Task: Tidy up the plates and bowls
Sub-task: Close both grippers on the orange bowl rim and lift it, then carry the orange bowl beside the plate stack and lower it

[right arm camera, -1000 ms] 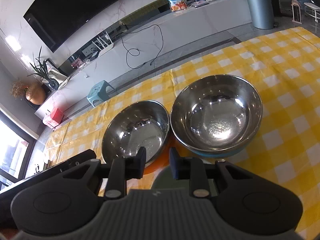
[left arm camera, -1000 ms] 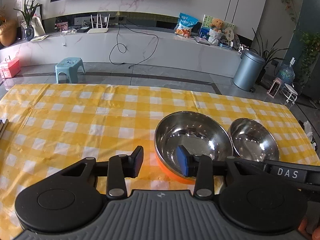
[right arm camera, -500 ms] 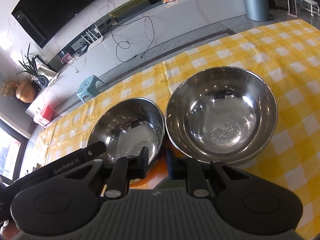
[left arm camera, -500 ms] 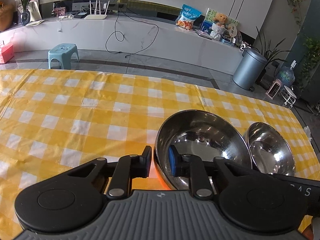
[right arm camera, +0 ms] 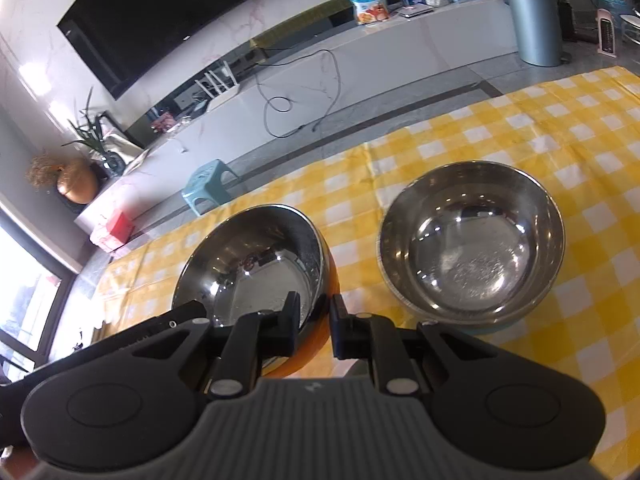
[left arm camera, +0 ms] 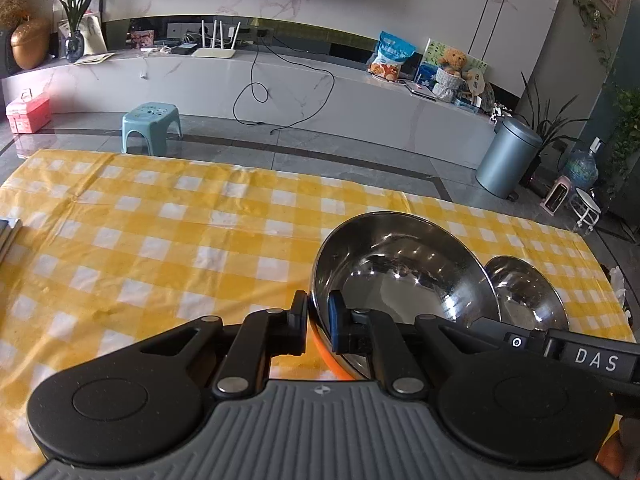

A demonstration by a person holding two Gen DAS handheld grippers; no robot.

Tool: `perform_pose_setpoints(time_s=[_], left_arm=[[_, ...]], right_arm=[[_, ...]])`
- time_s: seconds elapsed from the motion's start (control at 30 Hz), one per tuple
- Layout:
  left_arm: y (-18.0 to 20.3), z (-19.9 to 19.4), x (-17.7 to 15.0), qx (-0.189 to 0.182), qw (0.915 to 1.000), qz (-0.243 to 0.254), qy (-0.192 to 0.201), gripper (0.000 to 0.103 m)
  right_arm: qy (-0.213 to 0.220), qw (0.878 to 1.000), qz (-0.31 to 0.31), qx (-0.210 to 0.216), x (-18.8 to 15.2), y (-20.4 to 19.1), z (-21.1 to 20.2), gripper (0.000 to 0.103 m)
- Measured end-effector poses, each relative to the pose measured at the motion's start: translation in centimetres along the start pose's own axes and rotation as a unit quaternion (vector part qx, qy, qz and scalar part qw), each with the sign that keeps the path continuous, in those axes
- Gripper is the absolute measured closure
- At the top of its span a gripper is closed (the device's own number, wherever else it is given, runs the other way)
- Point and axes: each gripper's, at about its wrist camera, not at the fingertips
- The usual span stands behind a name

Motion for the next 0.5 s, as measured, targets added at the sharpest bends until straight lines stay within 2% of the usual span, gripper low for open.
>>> perform_pose_setpoints(time_s=[0.27,0.5], left_arm=[[0.8,-6.9,-2.4,0.002,0.9997,-0.019,0.013,0.09],[1.7,-10.7,-6.2,-0.012,0.9984,-0.054,0.013,0.089]], right_arm=[[-0.013,0.999,-0.013,0.043,-2.6,-0.3,-5.6,0.091],[-0.023,0.998,-0.016,0.062,-6.2,1.5,-9.9,0.091]])
Point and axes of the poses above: each gripper's, at about its wrist camera, not at the fingertips, and z roughly the way its jaws point, y to its right, x to its top, and after that the axes turned 11 degrees about -x, right-handed
